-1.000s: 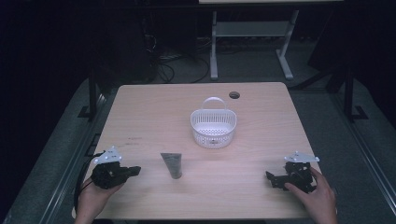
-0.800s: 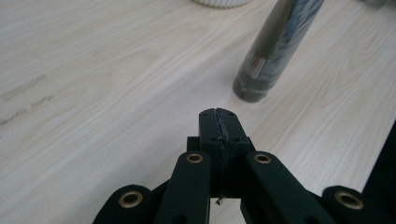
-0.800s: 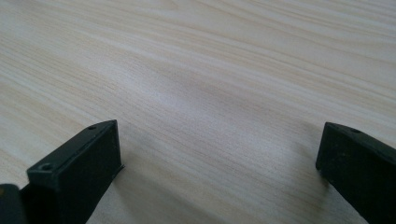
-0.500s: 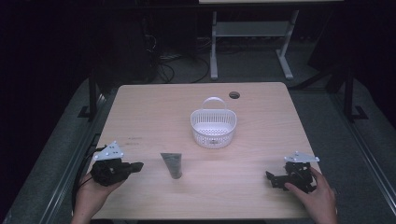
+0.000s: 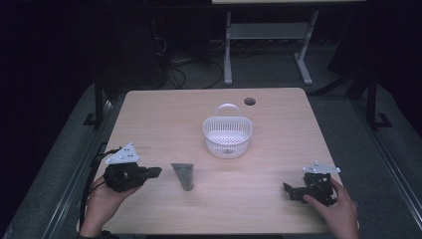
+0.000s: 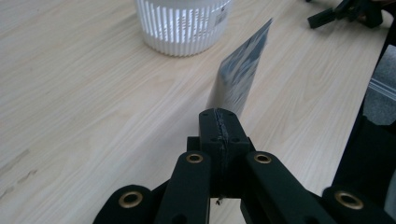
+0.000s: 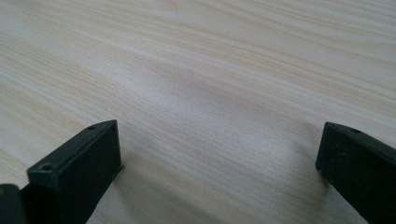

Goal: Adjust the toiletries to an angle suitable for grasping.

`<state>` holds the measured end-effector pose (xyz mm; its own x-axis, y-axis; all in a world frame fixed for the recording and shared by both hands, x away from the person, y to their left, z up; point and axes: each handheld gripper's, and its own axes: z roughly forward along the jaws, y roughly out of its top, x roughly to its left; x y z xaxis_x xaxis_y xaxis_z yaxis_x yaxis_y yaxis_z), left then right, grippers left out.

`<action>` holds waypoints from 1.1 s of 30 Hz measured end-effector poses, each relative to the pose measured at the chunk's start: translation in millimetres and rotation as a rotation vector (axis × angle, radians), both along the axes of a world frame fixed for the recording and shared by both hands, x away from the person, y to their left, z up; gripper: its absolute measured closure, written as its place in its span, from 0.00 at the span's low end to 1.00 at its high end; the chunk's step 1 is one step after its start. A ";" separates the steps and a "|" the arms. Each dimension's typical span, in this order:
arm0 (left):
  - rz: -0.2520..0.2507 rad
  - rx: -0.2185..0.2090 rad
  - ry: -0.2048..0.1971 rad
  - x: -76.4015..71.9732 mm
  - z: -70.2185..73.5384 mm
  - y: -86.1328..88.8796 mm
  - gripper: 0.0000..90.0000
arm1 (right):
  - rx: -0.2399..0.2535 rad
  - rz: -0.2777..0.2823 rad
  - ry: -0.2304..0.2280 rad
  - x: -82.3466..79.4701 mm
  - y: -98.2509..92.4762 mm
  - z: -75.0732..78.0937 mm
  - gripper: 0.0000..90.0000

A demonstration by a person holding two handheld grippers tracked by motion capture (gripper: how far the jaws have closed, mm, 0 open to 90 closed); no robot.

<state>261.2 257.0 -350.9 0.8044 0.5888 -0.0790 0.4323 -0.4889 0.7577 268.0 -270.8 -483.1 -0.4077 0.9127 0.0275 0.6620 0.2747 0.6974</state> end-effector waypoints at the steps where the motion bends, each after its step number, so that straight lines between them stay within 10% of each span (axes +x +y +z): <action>1: -0.004 0.000 -0.001 0.3 1.0 -1.8 0.99 | 0.001 0.000 0.000 0.0 0.0 0.0 0.00; 33: -0.042 0.027 -0.012 20.8 -1.0 -30.6 1.00 | 0.000 0.000 0.001 0.0 0.0 0.1 0.00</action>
<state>282.0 226.4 -351.9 0.8292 0.5563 -0.0541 0.4023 -0.5268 0.7488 268.0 -270.8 -483.0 -0.4078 0.9127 0.0278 0.6623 0.2747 0.6970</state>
